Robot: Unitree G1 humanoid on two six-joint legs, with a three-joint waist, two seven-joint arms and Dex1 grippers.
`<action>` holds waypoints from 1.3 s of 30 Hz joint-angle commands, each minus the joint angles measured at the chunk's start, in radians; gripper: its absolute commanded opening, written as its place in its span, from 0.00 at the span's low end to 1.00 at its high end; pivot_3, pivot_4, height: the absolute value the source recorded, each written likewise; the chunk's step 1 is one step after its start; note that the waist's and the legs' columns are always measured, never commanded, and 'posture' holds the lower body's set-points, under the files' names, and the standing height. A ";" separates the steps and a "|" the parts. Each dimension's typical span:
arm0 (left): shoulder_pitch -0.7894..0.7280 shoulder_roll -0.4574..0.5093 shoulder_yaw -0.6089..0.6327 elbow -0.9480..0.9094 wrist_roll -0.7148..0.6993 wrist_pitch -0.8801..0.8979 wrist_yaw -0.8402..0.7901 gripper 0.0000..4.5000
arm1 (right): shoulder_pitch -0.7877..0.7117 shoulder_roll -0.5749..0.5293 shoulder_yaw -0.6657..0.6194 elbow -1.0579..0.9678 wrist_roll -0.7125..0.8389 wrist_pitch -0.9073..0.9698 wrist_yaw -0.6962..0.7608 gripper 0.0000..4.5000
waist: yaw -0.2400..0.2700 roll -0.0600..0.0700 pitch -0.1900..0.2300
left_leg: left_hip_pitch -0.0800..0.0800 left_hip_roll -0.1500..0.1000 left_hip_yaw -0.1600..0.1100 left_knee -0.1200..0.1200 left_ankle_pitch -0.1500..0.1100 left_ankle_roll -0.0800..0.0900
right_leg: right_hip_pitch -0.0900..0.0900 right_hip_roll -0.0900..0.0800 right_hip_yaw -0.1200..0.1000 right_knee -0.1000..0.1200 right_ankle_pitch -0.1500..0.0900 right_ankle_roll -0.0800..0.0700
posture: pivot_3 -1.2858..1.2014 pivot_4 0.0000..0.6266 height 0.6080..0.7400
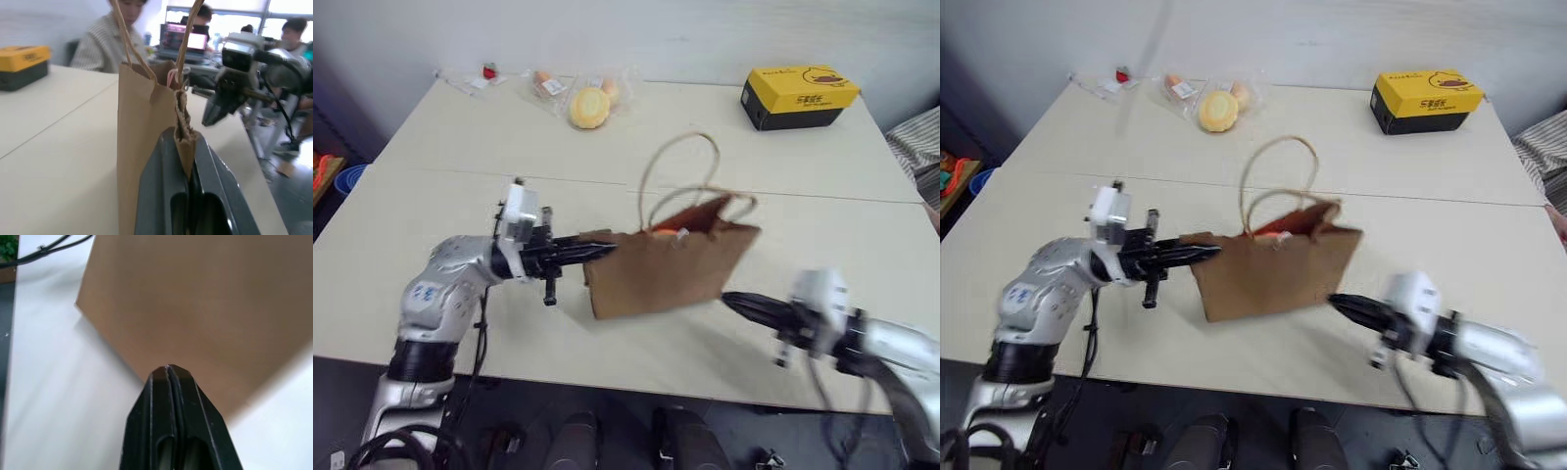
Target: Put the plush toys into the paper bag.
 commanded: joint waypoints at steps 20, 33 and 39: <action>0.121 0.135 0.145 -0.016 0.093 -0.063 0.032 0.72 | 0.047 -0.021 -0.185 0.173 0.061 -0.196 0.139 0.21 | -0.030 0.000 0.000 | 0.003 0.002 0.002 0.001 0.000 0.001 | -0.002 0.000 0.004 0.009 0.000 0.000 | 0.52 0.24 1.00; 0.467 0.284 0.331 -0.084 0.172 -0.170 0.078 1.00 | -0.138 -0.118 -0.100 0.492 -0.024 -0.433 0.352 0.99 | -0.026 0.001 0.000 | 0.003 0.002 0.001 -0.001 -0.001 0.003 | -0.001 -0.003 0.003 0.004 0.000 -0.001 | 0.52 0.24 1.00; 0.549 0.271 0.360 -0.118 0.181 -0.202 0.125 1.00 | -0.196 -0.127 -0.054 0.583 -0.043 -0.476 0.384 0.99 | -0.026 0.001 0.000 | 0.002 0.002 0.002 -0.001 -0.002 0.005 | -0.001 -0.003 0.003 0.004 0.000 -0.001 | 0.52 0.24 1.00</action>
